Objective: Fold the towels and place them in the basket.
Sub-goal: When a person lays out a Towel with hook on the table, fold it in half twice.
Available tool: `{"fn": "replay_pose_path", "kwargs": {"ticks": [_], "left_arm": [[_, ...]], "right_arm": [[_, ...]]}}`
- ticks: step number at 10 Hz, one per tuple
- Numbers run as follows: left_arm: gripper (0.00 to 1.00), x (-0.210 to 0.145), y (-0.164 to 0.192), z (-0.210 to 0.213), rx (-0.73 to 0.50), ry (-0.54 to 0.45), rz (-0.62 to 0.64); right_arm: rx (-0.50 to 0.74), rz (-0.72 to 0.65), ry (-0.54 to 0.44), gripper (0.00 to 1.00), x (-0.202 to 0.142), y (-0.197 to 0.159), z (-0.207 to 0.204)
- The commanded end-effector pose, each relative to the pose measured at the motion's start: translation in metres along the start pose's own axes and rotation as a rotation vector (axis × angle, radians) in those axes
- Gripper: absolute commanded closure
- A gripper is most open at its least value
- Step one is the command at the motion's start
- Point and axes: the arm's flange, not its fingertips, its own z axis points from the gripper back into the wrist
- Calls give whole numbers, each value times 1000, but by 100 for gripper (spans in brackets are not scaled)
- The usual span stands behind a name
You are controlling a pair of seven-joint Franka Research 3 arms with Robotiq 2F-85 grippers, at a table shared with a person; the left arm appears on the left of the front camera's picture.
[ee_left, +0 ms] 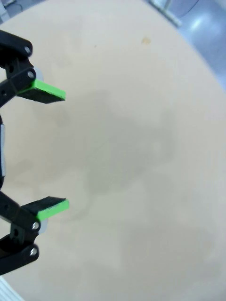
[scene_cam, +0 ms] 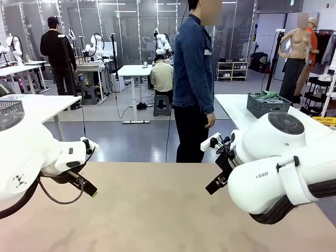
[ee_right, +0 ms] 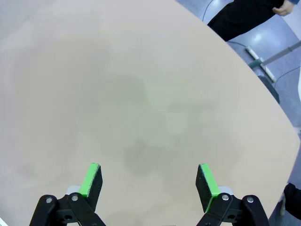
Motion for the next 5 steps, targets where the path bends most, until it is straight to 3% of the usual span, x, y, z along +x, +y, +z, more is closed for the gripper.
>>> {"fn": "replay_pose_path", "kwargs": {"ticks": [1,3,5], "left_arm": [[0,16,14,48,-85,72,-18],[0,25,11,112,-127,91,-14],[0,32,9,194,-120,27,-38]], "right_arm": [[42,-41,18,0,14,-14,49],[58,-43,24,0,23,-27,114],[24,-37,-10,0,29,-31,192]]}}
